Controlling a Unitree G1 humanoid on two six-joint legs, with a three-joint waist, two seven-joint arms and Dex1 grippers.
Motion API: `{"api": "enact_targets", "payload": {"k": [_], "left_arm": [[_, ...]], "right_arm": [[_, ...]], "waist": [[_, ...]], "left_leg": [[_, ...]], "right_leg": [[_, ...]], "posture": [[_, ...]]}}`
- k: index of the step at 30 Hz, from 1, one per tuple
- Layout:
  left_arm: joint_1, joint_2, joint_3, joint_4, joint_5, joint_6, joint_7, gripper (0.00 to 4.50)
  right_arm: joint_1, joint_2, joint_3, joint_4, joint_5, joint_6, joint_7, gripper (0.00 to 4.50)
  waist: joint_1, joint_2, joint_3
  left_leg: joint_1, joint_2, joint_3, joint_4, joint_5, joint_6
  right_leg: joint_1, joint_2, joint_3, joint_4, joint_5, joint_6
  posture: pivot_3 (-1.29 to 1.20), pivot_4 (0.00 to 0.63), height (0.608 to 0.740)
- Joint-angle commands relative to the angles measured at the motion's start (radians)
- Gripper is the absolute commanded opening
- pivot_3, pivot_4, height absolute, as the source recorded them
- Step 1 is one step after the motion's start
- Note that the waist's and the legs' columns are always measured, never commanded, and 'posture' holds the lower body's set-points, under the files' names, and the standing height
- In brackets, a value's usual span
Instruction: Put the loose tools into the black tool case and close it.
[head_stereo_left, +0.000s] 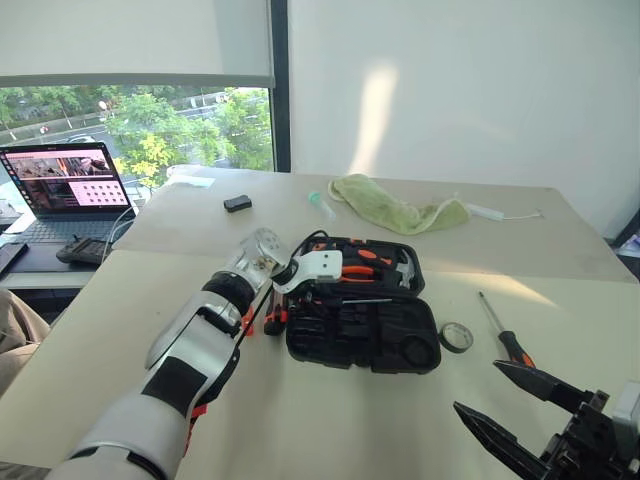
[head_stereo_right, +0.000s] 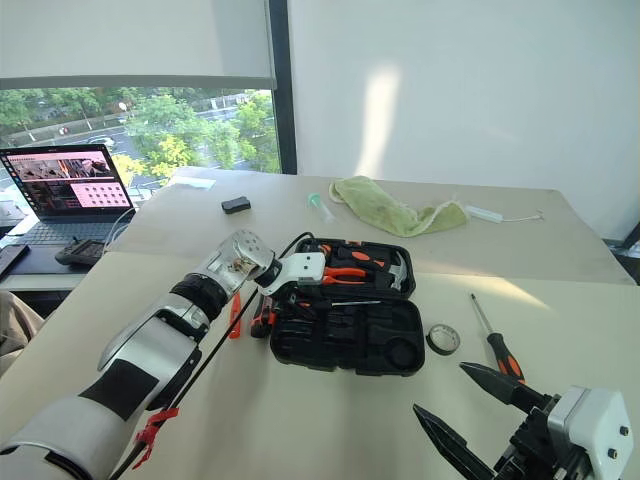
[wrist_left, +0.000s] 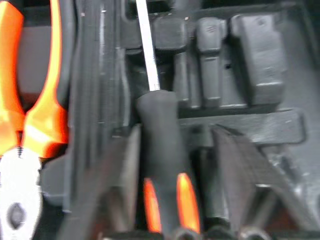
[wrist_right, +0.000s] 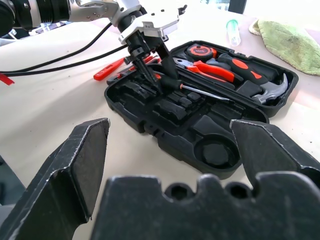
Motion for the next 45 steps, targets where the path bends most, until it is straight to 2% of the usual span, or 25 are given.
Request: {"api": "enact_targets", "payload": {"k": [1,3,6,11,14,18,22,27,32,36,42,45], "left_arm": [[-0.002,0.028,0.104,-0.144,-0.076,0.071,0.002,3.59],[0.018,0.029,0.147,-0.214,-0.112,0.124,0.012,3.59],[0.082,0.012,0.189,-0.316,-0.141,0.205,0.07,2.84],[0.218,-0.06,0.254,-0.437,-0.151,0.296,0.297,0.96],[0.297,-0.111,0.313,-0.487,-0.159,0.361,0.472,0.03],[0.379,-0.119,0.32,-0.574,-0.149,0.431,0.57,0.03],[0.439,-0.109,0.266,-0.624,-0.126,0.463,0.578,0.03],[0.508,-0.095,0.148,-0.622,-0.043,0.318,0.592,0.03],[0.572,-0.094,0.083,-0.578,0.032,0.154,0.654,0.03],[0.592,-0.097,0.064,-0.53,0.055,0.127,0.649,0.03],[0.548,-0.083,0.113,-0.48,0.03,0.114,0.633,0.03],[0.535,-0.036,0.062,-0.441,0.097,-0.013,0.642,0.03]], "right_arm": [[0.007,-0.003,-0.02,-0.021,-0.008,-0.041,0.002,4.5],[0.009,-0.002,-0.018,-0.021,-0.013,-0.044,0.004,4.5],[-0.01,-0.003,-0.009,-0.021,-0.024,-0.031,-0.004,4.5],[-0.043,-0.003,-0.003,-0.021,-0.038,-0.004,-0.014,4.5],[-0.054,0.0,0.007,-0.021,-0.047,0.002,-0.02,4.5],[-0.051,0.001,0.015,-0.021,-0.052,-0.006,-0.023,4.5],[-0.044,0.005,0.014,-0.021,-0.059,-0.009,-0.02,4.5],[-0.04,-0.003,0.012,-0.021,-0.061,-0.008,-0.02,4.5],[-0.028,-0.017,0.019,-0.021,-0.059,-0.019,-0.023,4.5],[-0.041,-0.033,0.029,-0.021,-0.059,0.003,-0.056,4.5],[-0.152,-0.025,0.052,-0.014,-0.136,0.109,-0.15,4.5],[-0.23,-0.043,0.086,0.019,-0.17,0.148,-0.153,4.5]], "waist": [[0.0,0.0,0.0],[-0.001,0.0,0.0],[-0.001,0.001,0.0],[-0.001,0.001,0.0],[-0.001,0.001,0.0],[-0.002,0.001,0.0],[-0.002,0.001,-0.001],[0.001,0.002,-0.002],[0.002,0.007,-0.011],[0.005,0.007,-0.026],[0.003,0.006,-0.032],[-0.001,0.007,-0.033]], "left_leg": [[-0.001,0.0,0.0,0.0,0.0,0.0],[-0.001,0.0,0.0,0.0,0.0,0.0],[-0.001,0.0,-0.001,0.0,0.0,0.0],[0.0,0.0,-0.001,0.0,0.0,0.001],[0.001,0.0,-0.001,0.001,0.0,0.001],[0.001,0.0,-0.001,0.001,0.0,0.001],[0.002,0.0,-0.001,0.001,0.0,0.0],[0.007,0.0,-0.001,0.0,0.0,0.0],[0.009,-0.001,-0.001,-0.001,-0.001,0.001],[0.01,-0.001,-0.001,-0.002,-0.003,0.003],[0.014,-0.001,0.0,-0.002,-0.004,0.004],[0.013,-0.001,0.0,-0.002,-0.004,0.004]], "right_leg": [[-0.001,0.0,0.0,0.0,0.0,0.0],[-0.001,0.0,0.0,0.0,0.0,0.0],[-0.001,-0.001,0.0,0.0,-0.001,0.001],[0.0,-0.001,0.001,0.001,-0.001,0.001],[0.001,-0.001,0.001,0.001,-0.001,0.002],[0.0,-0.002,0.001,0.002,-0.001,0.002],[0.002,-0.002,0.001,0.002,-0.001,0.001],[0.006,-0.003,0.001,0.001,-0.001,0.001],[0.007,-0.008,0.001,0.001,-0.001,0.001],[0.008,-0.01,-0.001,0.001,-0.001,0.001],[0.009,-0.011,-0.001,-0.001,-0.003,-0.001],[0.01,-0.011,-0.001,0.0,-0.003,-0.001]], "posture": [[0.0,0.15,0.74],[0.0,0.15,0.74],[0.0,0.15,0.74],[0.0,0.15,0.74],[0.0,0.15,0.74],[0.0,0.15,0.74],[0.0,0.15,0.74],[0.0,0.15,0.74],[0.0,0.15,0.74],[0.0,0.15,0.74],[0.0,0.15,0.74],[0.0,0.15,0.74]]}}
